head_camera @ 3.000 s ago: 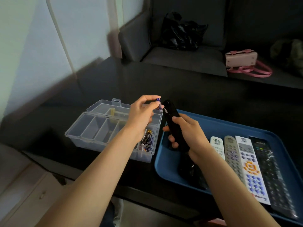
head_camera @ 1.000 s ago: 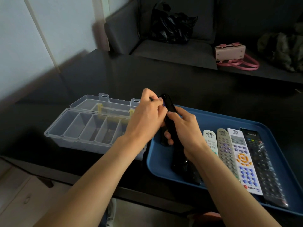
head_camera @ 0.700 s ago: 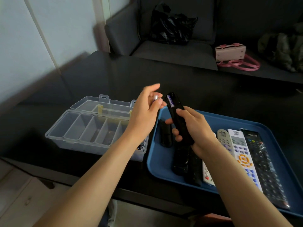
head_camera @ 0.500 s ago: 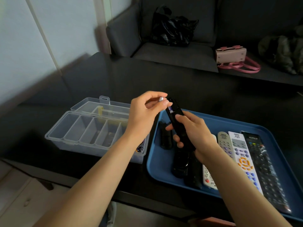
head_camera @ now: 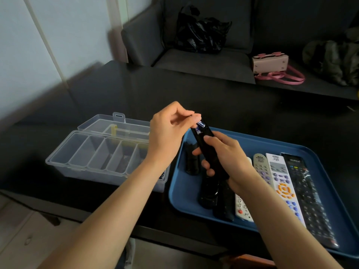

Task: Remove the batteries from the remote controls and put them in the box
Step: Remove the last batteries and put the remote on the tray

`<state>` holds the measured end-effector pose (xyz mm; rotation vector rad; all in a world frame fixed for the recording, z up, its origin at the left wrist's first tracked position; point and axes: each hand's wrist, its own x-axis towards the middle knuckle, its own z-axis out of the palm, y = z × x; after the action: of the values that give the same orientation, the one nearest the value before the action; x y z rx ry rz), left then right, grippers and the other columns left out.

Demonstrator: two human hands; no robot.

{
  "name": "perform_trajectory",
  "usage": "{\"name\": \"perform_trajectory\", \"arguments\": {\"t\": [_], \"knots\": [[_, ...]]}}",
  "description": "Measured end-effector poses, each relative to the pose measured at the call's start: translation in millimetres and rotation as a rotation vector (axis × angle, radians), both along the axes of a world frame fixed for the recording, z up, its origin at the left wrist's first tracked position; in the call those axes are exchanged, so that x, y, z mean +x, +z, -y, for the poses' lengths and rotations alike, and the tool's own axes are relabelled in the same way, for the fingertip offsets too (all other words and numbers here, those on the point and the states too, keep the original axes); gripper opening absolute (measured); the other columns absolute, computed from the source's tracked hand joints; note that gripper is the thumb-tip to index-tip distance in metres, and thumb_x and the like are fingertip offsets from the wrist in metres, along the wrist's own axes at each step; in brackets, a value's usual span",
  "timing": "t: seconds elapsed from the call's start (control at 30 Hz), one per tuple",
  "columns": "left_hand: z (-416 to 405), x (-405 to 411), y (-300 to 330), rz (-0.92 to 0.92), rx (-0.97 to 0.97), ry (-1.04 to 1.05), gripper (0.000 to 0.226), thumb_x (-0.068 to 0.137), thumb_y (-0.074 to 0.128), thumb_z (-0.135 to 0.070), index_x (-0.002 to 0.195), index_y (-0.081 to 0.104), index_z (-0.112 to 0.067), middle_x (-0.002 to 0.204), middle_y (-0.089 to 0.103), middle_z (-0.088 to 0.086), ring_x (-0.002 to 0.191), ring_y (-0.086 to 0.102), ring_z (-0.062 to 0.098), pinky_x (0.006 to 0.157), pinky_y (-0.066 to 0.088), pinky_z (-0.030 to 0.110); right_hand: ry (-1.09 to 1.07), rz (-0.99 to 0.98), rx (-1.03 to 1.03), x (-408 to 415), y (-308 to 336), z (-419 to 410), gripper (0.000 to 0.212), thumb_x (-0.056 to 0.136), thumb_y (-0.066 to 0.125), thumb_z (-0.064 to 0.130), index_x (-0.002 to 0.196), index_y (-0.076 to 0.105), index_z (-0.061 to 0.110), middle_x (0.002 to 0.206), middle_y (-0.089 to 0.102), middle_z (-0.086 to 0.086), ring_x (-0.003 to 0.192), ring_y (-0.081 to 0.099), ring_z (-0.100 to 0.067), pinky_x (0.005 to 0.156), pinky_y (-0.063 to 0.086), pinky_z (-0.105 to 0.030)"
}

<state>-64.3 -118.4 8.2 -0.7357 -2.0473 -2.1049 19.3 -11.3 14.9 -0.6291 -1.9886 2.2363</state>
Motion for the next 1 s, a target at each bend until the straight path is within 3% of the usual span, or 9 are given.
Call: {"name": "perform_trajectory", "arguments": {"t": [0.13, 0.27, 0.43, 0.57, 0.7, 0.87, 0.93, 1.0], "knots": [[-5.0, 4.0, -6.5, -0.197, -0.201, 0.067, 0.014, 0.078, 0.071, -0.008, 0.074, 0.059, -0.005, 0.086, 0.072, -0.003, 0.078, 0.067, 0.001, 0.07, 0.051, 0.014, 0.0, -0.011, 0.004, -0.4, -0.3, 0.3, 0.016, 0.098, 0.046, 0.018, 0.103, 0.061, 0.018, 0.074, 0.066, -0.01, 0.045, 0.046, -0.015, 0.037, 0.035, -0.024], [-5.8, 4.0, -11.6, -0.43, -0.337, 0.049, 0.014, 0.079, 0.071, -0.012, 0.083, 0.062, -0.003, 0.095, 0.072, 0.002, 0.087, 0.066, 0.005, 0.076, 0.052, 0.016, -0.009, -0.011, 0.019, -0.2, -2.2, -0.8, 0.017, 0.098, 0.045, 0.017, 0.103, 0.061, 0.014, 0.072, 0.065, -0.01, 0.045, 0.045, -0.015, 0.038, 0.034, -0.025], [-9.8, 7.5, -19.0, -0.553, -0.417, 0.073, 0.013, 0.084, 0.064, -0.013, 0.091, 0.067, -0.004, 0.099, 0.071, 0.007, 0.091, 0.067, 0.014, 0.079, 0.049, 0.017, -0.014, -0.011, 0.044, 0.0, -2.5, -2.2, 0.018, 0.098, 0.045, 0.017, 0.105, 0.061, 0.01, 0.076, 0.064, -0.012, 0.046, 0.045, -0.015, 0.038, 0.034, -0.025], [-10.6, 6.7, -14.8, -0.415, -0.361, 0.055, 0.01, 0.082, 0.067, -0.011, 0.091, 0.07, -0.007, 0.099, 0.07, 0.002, 0.094, 0.06, 0.002, 0.076, 0.043, 0.002, -0.008, -0.01, 0.044, 1.2, -1.9, 2.3, 0.019, 0.098, 0.044, 0.016, 0.103, 0.061, 0.009, 0.072, 0.063, -0.01, 0.044, 0.044, -0.015, 0.038, 0.033, -0.025], [-7.8, -0.3, -9.4, -0.204, -0.31, -0.034, 0.013, 0.08, 0.069, -0.014, 0.093, 0.069, -0.017, 0.101, 0.07, -0.007, 0.094, 0.063, 0.001, 0.086, 0.047, 0.016, -0.015, -0.002, 0.022, 1.0, -1.6, 5.5, 0.023, 0.1, 0.039, 0.018, 0.103, 0.059, 0.01, 0.073, 0.062, -0.013, 0.043, 0.044, -0.015, 0.038, 0.033, -0.025], [-5.9, -2.4, -8.9, -0.1, -0.27, -0.102, 0.019, 0.08, 0.07, -0.016, 0.095, 0.064, -0.026, 0.104, 0.068, -0.011, 0.102, 0.06, 0.001, 0.093, 0.045, 0.023, -0.023, -0.017, 0.012, 2.1, -1.5, 5.5, 0.028, 0.101, 0.032, 0.018, 0.106, 0.058, 0.008, 0.073, 0.061, -0.014, 0.044, 0.044, -0.015, 0.039, 0.032, -0.026], [-5.9, -3.7, -10.6, -0.074, -0.276, -0.073, 0.03, 0.079, 0.071, -0.02, 0.105, 0.06, -0.03, 0.112, 0.063, -0.015, 0.107, 0.055, 0.006, 0.094, 0.043, 0.026, -0.018, -0.026, 0.023, 2.8, -2.0, 6.0, 0.027, 0.101, 0.033, 0.018, 0.105, 0.059, 0.011, 0.072, 0.06, -0.013, 0.043, 0.044, -0.015, 0.039, 0.033, -0.026], [-5.9, -5.2, -11.5, -0.05, -0.317, -0.049, 0.044, 0.079, 0.071, -0.023, 0.119, 0.056, -0.031, 0.124, 0.056, -0.014, 0.114, 0.049, 0.006, 0.095, 0.039, 0.02, -0.015, -0.038, 0.019, 3.2, -2.1, 6.5, 0.027, 0.101, 0.033, 0.018, 0.103, 0.06, 0.015, 0.071, 0.06, -0.012, 0.043, 0.044, -0.015, 0.038, 0.032, -0.025]]}}
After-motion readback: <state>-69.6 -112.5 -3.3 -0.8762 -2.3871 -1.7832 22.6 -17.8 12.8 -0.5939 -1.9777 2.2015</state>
